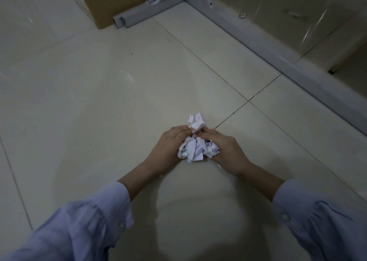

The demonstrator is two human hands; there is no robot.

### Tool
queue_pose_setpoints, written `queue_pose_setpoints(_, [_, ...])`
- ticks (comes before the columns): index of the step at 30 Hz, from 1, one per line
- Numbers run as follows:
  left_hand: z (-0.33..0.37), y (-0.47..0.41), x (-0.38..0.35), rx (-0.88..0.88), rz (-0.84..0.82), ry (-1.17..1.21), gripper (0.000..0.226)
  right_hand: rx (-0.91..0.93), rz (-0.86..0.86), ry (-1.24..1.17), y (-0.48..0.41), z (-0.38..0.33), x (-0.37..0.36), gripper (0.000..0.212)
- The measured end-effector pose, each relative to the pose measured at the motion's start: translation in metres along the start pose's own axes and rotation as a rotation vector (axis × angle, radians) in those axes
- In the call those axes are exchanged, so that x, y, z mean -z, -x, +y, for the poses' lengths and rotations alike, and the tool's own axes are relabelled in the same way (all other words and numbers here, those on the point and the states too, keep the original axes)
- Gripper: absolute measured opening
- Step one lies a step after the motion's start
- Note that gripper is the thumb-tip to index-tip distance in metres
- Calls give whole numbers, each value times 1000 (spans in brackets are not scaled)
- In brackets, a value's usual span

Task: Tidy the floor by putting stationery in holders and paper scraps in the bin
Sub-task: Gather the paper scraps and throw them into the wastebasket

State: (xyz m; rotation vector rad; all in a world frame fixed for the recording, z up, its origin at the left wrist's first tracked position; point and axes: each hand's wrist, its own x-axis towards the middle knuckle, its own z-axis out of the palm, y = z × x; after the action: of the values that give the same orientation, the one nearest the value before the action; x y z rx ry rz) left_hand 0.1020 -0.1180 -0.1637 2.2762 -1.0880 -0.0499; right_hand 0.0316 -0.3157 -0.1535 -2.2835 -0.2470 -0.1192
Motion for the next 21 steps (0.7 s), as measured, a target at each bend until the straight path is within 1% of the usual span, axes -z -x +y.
queue_pose_setpoints(4, [6,1,-2,-6,43,28,38,-55,62,-31,0,-15,0,40])
queue_pose_setpoints(8, [17,-6,4,-23,64,56,24,-48,85,-25,-2,-24,4,37])
queue_pose_setpoints(10, [21,-8,6,-7,45,94,23,-80,94,-24,-2,-26,8,37])
queue_pose_setpoints(12, [22,-10,6,35,8,111,27,-136,105,-9,-2,-26,10,24])
queue_pose_setpoints(13, [22,-11,5,47,0,103,25,-144,122,6,-1,-25,12,29])
queue_pose_setpoints(14, [24,-13,5,56,-3,92,21,-163,131,21,0,-25,14,38])
queue_pose_setpoints(15, [25,-16,5,60,-1,87,18,-192,134,15,2,-25,16,41])
queue_pose_setpoints(18, [37,-24,11,27,34,95,20,-201,153,-36,6,-32,25,18])
queue_pose_setpoints(21, [50,-31,18,-51,41,102,21,-248,158,3,8,-41,38,17])
